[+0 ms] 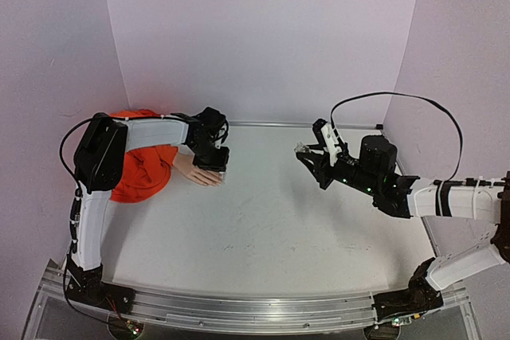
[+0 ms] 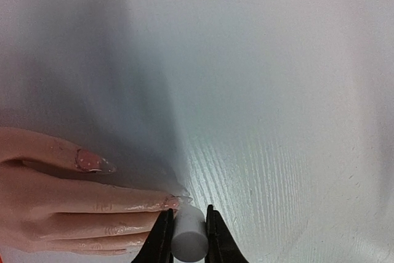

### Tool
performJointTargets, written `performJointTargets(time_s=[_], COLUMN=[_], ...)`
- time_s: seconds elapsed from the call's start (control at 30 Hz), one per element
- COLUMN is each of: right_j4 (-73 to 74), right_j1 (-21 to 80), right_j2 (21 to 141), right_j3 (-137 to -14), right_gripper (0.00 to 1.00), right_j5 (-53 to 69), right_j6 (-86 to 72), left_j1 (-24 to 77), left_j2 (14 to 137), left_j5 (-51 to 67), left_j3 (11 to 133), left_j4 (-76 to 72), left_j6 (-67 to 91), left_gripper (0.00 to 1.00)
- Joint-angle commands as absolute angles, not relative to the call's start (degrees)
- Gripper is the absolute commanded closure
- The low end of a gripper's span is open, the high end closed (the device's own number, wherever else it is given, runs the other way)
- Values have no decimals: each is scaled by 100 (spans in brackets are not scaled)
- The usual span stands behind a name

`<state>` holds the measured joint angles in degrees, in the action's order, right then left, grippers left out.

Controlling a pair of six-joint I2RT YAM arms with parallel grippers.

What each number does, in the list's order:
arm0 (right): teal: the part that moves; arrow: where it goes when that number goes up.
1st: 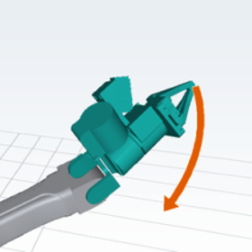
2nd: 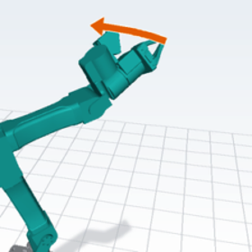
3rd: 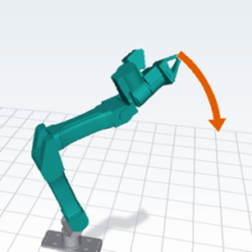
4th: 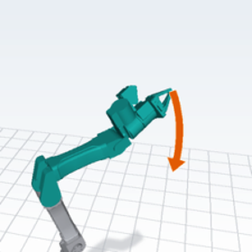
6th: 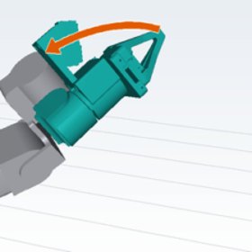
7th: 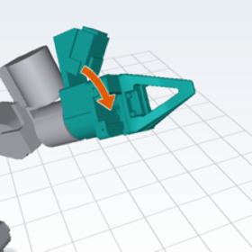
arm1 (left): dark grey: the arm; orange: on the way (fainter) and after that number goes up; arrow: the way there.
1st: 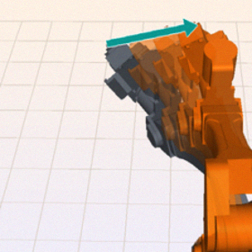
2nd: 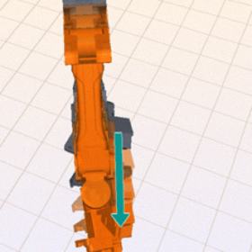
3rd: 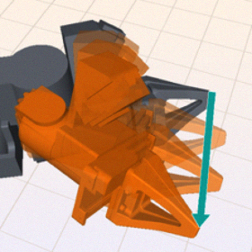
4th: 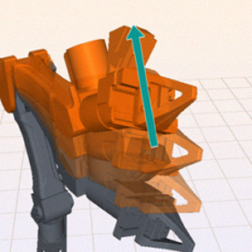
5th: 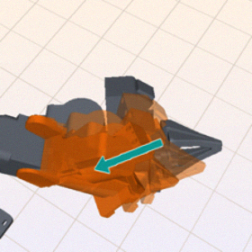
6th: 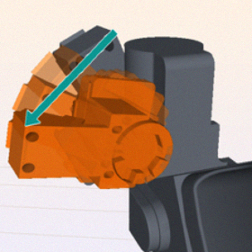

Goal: Paint the nails

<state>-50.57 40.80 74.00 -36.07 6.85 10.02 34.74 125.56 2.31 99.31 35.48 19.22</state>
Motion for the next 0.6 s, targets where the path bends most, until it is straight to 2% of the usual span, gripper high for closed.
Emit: performJointTargets(time_s=[0.0,0.3,0.57], right_j4=[-5361,-5344,-5345], right_j1=[4065,4063,4061], right_j2=[7317,7243,7277], right_j3=[-3779,-3762,-3770], right_gripper=[100,100,100], right_j5=[757,761,759], right_j6=[927,923,923], left_j1=[3518,3469,3454], left_j2=[12301,12189,12347], left_j5=[264,-255,-189], left_j3=[10103,10019,10134], left_j4=[3454,3480,3489], left_j6=[1863,1749,1748], left_gripper=[100,100,100])
